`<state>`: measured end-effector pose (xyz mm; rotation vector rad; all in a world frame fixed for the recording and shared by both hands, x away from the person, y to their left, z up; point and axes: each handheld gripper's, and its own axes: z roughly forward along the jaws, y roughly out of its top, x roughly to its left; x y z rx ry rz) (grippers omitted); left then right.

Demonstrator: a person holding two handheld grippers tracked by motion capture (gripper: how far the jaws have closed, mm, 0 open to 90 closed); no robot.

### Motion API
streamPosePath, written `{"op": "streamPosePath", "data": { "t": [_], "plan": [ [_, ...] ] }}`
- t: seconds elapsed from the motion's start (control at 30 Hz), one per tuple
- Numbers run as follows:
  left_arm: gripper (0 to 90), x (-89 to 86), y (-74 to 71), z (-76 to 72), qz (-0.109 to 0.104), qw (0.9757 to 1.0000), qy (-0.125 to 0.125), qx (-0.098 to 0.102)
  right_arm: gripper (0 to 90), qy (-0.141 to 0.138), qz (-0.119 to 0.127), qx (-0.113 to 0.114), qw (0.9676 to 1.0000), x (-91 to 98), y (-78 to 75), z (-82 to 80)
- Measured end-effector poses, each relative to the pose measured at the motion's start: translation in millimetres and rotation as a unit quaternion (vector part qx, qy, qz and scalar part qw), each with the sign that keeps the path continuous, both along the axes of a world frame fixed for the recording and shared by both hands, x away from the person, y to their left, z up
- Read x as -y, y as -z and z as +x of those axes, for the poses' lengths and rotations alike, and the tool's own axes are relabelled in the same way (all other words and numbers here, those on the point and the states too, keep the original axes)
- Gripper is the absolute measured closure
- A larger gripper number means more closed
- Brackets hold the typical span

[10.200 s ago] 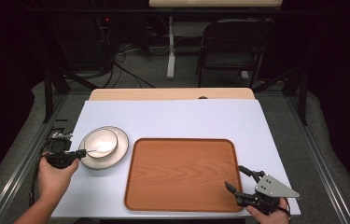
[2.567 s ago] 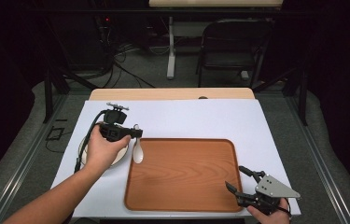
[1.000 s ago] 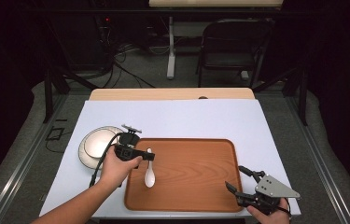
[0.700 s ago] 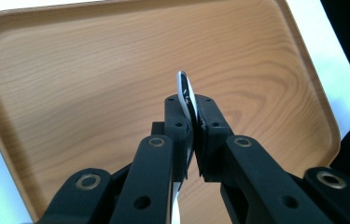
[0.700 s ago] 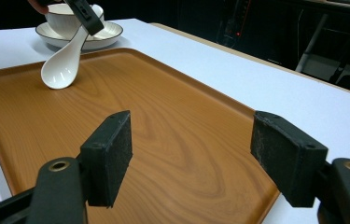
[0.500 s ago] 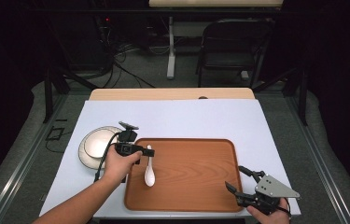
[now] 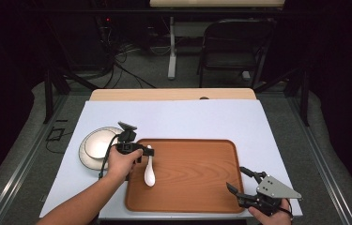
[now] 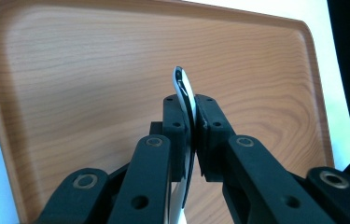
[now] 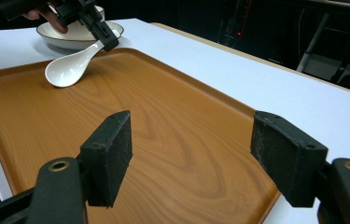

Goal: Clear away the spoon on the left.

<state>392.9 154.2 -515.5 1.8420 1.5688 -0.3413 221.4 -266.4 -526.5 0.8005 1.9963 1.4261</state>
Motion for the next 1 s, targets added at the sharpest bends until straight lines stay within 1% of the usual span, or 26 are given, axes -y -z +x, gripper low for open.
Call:
{"op": "streamPosePath", "data": {
  "t": [0.1,0.23,0.37,0.5,0.63,0.7,0.8,0.87,1.0],
  "plan": [
    [82.7,-0.4,1.5,1.2,-0.002,1.0000,-0.006,-0.005,29.0,0.000,0.000,0.000,1.0000,0.1,0.0,0.0],
    [80.6,-2.5,0.8,3.0,-0.005,0.9999,-0.016,-0.001,29.0,0.000,0.001,0.000,1.0000,0.5,-0.1,-0.2],
    [80.2,-4.4,2.5,4.3,-0.003,0.9998,-0.022,-0.004,29.0,0.000,0.001,0.000,1.0000,0.7,-0.1,-0.2],
    [77.7,-6.1,4.8,4.9,0.007,0.9996,-0.027,-0.002,29.1,0.000,0.001,0.001,1.0000,0.7,-0.2,-0.2],
    [75.8,-8.6,6.1,4.8,0.020,0.9995,-0.025,-0.001,29.0,0.001,0.001,0.000,1.0000,0.9,-0.1,-0.3],
    [75.1,-8.7,6.0,4.7,0.021,0.9993,-0.029,-0.003,29.0,0.001,0.001,0.001,1.0000,1.1,-0.2,-0.2],
    [73.8,-9.6,4.5,4.9,0.031,0.9992,-0.025,0.000,29.0,0.001,0.001,0.001,1.0000,1.1,-0.2,-0.2],
    [72.1,-9.1,4.2,4.6,0.035,0.9990,-0.026,0.003,29.0,0.001,0.001,0.001,1.0000,1.2,-0.3,-0.2],
    [70.8,-10.1,3.0,4.2,0.040,0.9990,-0.020,0.005,29.0,0.001,0.001,0.000,1.0000,1.2,-0.3,-0.4]
  ]
}}
